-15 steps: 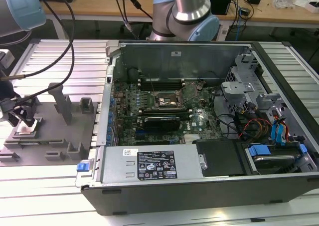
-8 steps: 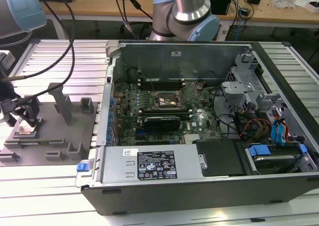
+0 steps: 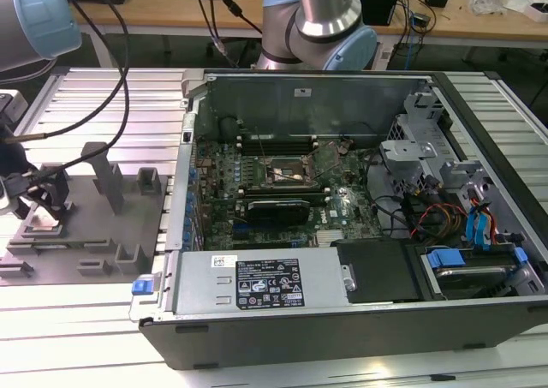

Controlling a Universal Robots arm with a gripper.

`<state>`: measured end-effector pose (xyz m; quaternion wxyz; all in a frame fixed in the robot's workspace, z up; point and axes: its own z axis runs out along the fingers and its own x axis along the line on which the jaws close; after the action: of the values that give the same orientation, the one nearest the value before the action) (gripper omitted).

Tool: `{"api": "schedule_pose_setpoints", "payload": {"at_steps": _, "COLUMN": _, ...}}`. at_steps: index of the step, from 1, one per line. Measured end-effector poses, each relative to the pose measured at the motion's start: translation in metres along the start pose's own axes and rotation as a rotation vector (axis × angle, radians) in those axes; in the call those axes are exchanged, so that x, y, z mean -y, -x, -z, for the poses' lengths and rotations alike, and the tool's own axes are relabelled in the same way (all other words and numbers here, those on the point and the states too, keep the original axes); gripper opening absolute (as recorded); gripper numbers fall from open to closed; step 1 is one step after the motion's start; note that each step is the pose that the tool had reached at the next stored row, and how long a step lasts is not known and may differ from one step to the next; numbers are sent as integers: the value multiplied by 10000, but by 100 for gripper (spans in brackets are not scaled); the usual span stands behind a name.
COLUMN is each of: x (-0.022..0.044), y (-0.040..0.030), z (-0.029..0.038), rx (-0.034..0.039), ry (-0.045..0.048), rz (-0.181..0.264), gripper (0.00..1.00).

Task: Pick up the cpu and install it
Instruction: 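Pick up the cpu and move it towards the insertion slot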

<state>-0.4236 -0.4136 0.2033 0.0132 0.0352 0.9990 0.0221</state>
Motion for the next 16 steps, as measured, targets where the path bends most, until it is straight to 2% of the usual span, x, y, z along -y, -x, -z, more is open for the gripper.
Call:
{"api": "schedule_pose_setpoints", "payload": {"at_steps": 1, "x": 0, "y": 0, "z": 0, "rx": -1, "ry": 0, "rz": 0, "gripper": 68}}
{"api": "schedule_pose_setpoints", "payload": {"at_steps": 5, "x": 0, "y": 7, "z": -25, "rx": -5, "ry": 2, "rz": 105, "gripper": 68}}
{"api": "schedule_pose_setpoints", "payload": {"at_steps": 8, "x": 1, "y": 16, "z": -70, "rx": -17, "ry": 10, "rz": 380, "gripper": 68}}
{"api": "schedule_pose_setpoints", "payload": {"at_steps": 16, "x": -73, "y": 9, "z": -137, "rx": -21, "ry": 9, "rz": 426, "gripper": 68}}
